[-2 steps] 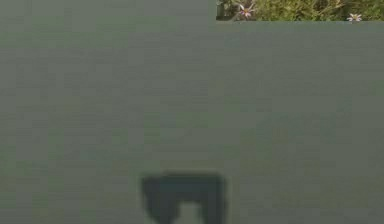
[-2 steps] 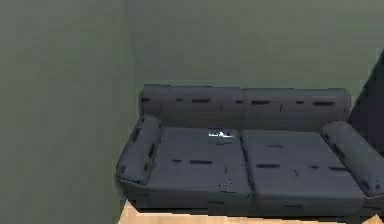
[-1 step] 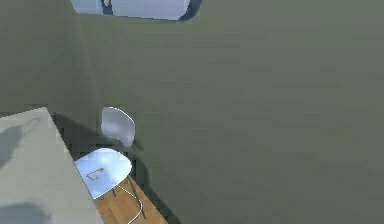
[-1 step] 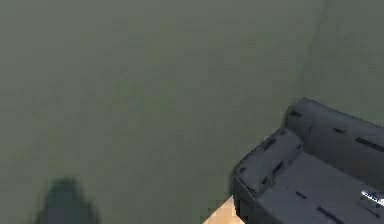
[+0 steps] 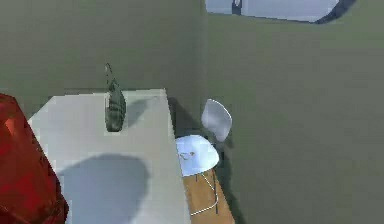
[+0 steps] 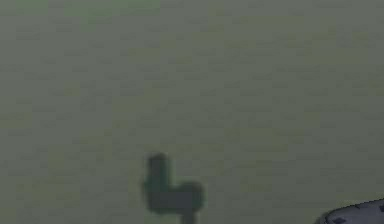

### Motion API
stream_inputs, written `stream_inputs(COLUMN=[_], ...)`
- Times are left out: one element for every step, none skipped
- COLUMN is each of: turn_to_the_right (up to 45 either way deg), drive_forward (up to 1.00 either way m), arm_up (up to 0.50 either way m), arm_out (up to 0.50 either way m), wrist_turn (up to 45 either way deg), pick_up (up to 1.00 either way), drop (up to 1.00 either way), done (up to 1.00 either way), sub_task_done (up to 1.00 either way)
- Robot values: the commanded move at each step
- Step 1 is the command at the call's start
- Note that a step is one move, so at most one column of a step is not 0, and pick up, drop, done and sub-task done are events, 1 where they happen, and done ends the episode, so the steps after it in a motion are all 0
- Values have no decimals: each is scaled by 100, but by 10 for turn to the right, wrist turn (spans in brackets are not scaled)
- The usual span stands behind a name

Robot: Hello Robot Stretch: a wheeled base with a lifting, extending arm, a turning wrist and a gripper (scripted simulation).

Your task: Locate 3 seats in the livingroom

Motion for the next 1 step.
stream_inputs(turn_to_the_right=[0], drive_forward=[0], arm_up=[0], arm_out=[0], wrist_turn=[0], pick_up=[0], drop=[0], done=[100], sub_task_done=[0])
